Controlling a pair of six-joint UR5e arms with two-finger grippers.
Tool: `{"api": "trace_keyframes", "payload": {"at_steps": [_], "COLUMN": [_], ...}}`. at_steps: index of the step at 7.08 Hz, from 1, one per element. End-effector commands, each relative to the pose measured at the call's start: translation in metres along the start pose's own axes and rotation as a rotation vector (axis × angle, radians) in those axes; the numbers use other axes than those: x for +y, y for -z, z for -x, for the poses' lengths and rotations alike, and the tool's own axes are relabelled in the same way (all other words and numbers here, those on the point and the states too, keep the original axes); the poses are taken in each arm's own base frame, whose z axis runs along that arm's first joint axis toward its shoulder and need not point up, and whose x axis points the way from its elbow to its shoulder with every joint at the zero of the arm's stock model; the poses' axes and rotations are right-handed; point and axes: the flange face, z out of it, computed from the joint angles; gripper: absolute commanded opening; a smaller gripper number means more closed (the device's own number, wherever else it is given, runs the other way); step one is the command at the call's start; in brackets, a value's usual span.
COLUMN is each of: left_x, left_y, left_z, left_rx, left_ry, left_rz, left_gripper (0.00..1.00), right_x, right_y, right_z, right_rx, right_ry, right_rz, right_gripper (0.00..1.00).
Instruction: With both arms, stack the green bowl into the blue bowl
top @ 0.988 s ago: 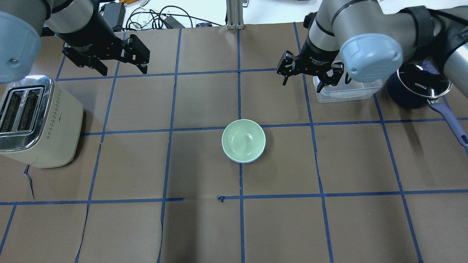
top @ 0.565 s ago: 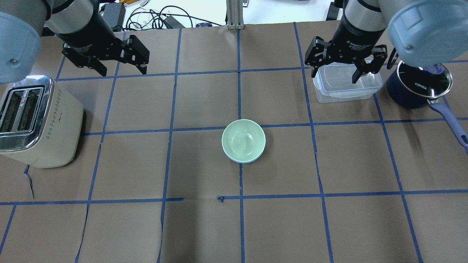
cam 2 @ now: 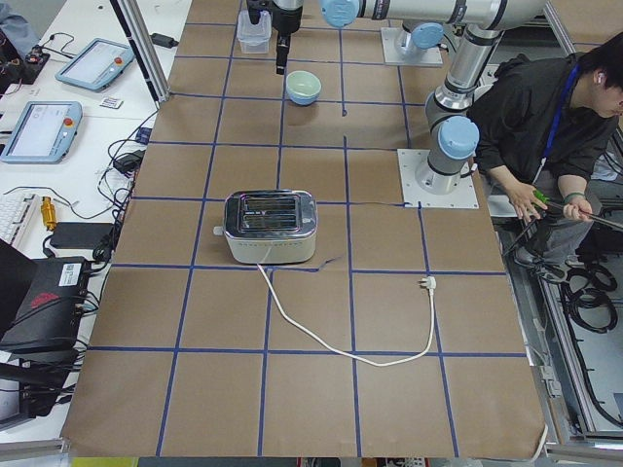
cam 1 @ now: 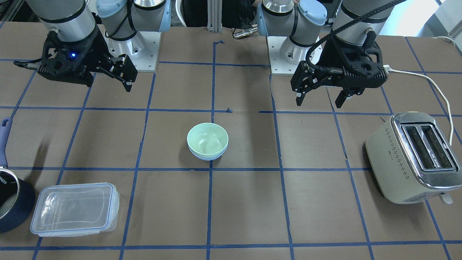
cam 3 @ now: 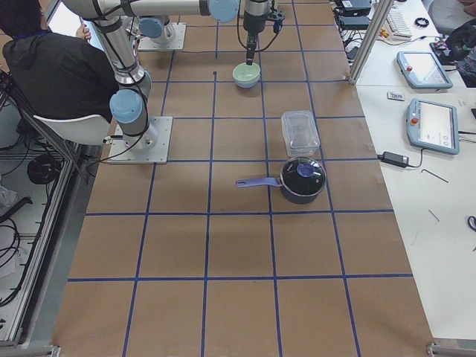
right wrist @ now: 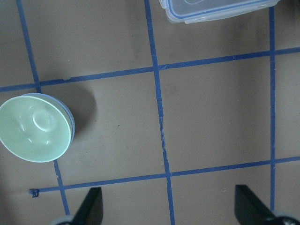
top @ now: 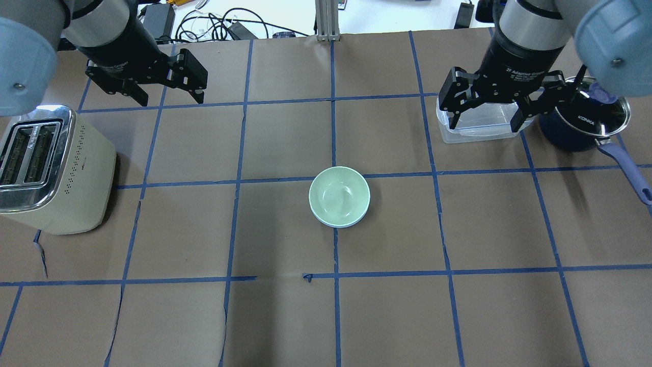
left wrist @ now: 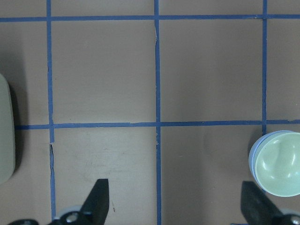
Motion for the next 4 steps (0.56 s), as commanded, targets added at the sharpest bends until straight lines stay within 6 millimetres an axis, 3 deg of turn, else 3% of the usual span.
{"api": "trace_keyframes", "payload": {"at_steps": [1, 4], "left_x": [0.0, -0.001], "left_y": [0.0, 0.0], "left_z": [0.0, 0.0], "left_rx": [0.0, 0.0], "left_ry": [0.0, 0.0], "left_rz": [0.0, -0.006], "left_gripper": [1.0, 1.0], "right_x": [0.014, 0.028], "right_y": [0.014, 0.032], "right_z": [-0.002, -0.004], "right_rx": [-0.001, 0.002], "right_ry": [0.018, 0.007], "right_rz": [-0.017, -0.05], "right_gripper": [1.0, 1.0]}}
